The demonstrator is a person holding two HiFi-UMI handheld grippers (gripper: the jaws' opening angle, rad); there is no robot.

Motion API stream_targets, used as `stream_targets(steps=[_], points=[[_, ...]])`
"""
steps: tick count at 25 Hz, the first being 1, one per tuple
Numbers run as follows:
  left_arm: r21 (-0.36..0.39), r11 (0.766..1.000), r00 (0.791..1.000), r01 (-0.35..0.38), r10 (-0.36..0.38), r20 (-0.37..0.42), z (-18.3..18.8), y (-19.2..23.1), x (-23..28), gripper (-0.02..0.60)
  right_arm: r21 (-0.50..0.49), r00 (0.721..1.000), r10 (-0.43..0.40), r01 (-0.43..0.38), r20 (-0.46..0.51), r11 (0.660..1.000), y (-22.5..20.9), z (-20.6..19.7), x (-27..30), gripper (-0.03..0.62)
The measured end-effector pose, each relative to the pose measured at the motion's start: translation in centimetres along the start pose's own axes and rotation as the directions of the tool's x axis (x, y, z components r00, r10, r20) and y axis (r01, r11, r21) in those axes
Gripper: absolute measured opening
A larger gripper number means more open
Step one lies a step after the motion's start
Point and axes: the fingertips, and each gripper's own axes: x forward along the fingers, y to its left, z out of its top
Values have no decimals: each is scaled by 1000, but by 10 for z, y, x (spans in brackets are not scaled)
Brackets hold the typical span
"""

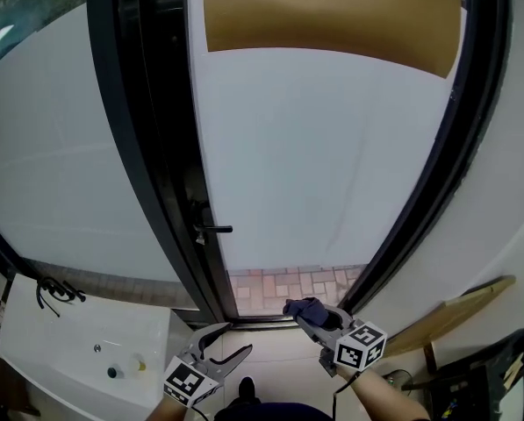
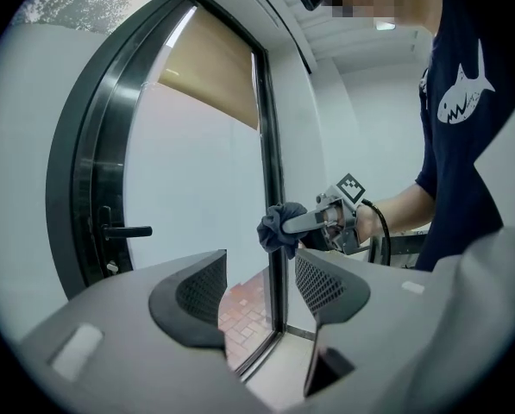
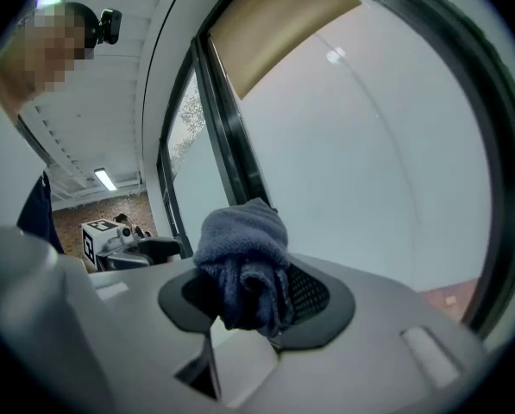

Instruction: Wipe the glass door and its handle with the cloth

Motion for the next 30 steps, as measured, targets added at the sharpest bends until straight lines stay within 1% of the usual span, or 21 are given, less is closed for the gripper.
stream_targets(steps=[3,6,10,12,16,21,24,30], points=[[-13,1000,1000,-7,6,-14,-4,-33,-7,247,19,1000,1,-1,12,1000,15,-11,-39,161],[-27,1000,999,-12,11,-34,-9,-62,-15,247,4,1000,-7,7,17,1000,26,-22,-69,161],[-43,999,998,-18,16,-56,-14,-91,-27,247,-4,1000,-23,23,18,1000,40,-37,-104,161],[-39,999,998,-22,20,-62,-15,-100,-32,247,-2,999,-29,29,21,1000,45,-44,-119,161],[-24,999,998,-33,32,-56,-11,-103,-41,247,-5,998,-53,53,29,999,47,-52,-134,161],[-11,1000,999,-24,23,-44,-6,-102,-45,247,-21,994,-86,87,61,996,50,-43,-145,161],[-14,1000,999,-23,22,-33,-1,-98,-49,247,-18,993,-92,94,67,995,57,-41,-146,161],[-16,1000,999,-6,5,-33,-5,-95,-55,247,-7,991,-101,102,88,995,68,-40,-142,161]])
